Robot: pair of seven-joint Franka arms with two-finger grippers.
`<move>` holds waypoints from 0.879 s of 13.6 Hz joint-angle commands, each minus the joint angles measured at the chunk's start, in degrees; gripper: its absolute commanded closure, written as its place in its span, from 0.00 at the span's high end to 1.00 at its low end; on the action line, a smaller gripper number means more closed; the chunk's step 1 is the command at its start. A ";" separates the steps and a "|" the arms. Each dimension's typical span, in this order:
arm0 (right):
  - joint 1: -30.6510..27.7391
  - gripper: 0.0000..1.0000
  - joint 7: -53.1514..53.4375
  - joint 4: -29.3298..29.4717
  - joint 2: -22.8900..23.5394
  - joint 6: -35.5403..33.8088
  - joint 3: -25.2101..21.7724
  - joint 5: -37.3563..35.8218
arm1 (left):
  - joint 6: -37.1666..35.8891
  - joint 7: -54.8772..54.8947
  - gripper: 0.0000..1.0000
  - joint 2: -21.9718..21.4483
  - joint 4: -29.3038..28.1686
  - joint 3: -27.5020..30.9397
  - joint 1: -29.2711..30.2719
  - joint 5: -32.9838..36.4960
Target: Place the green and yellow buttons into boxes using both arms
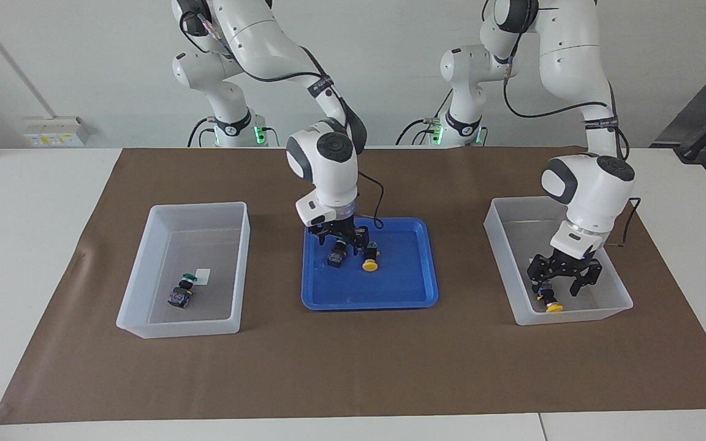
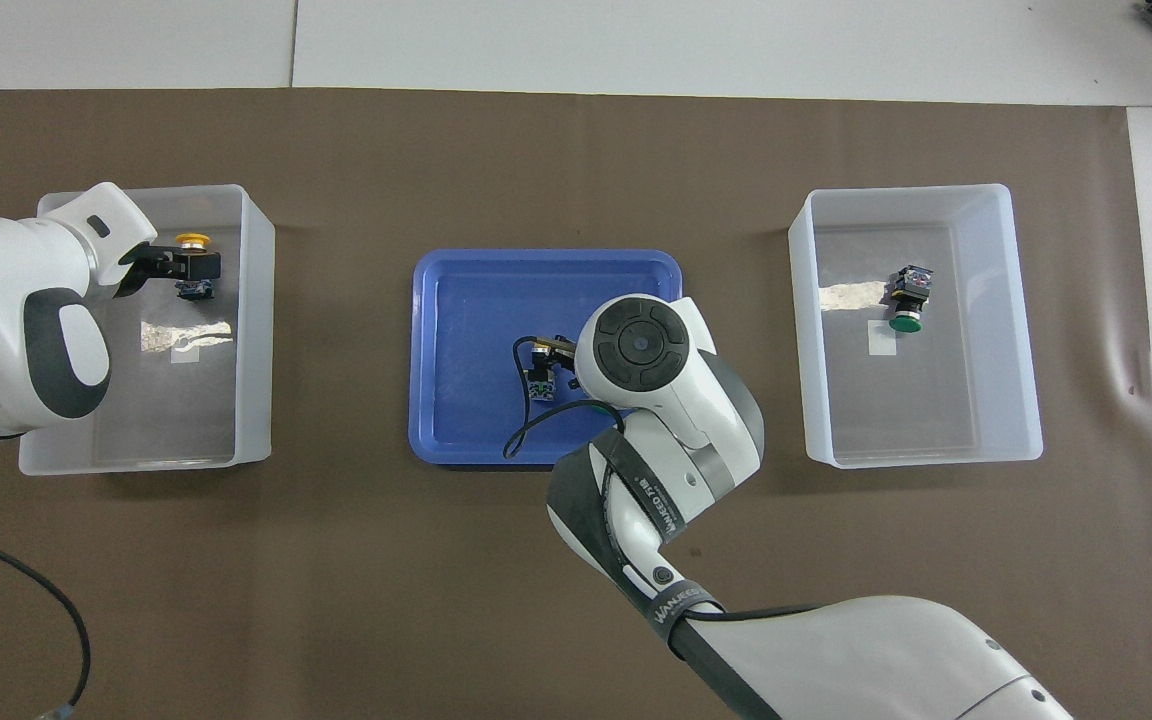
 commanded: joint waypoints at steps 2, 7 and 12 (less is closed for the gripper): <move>0.06 0.76 1.36 -1.01 0.62 1.81 -0.24 -2.09 | -8.96 0.59 1.00 -7.74 -0.25 0.80 -0.74 -1.17; -0.38 0.00 2.15 -1.63 0.63 3.05 -0.24 -2.54 | -19.97 -3.97 1.00 -14.53 0.19 0.36 -3.98 -0.65; -3.89 0.00 -0.55 4.69 -3.31 -6.68 -0.50 -2.45 | -17.70 -14.33 1.00 -14.44 -0.77 0.27 -13.38 -0.56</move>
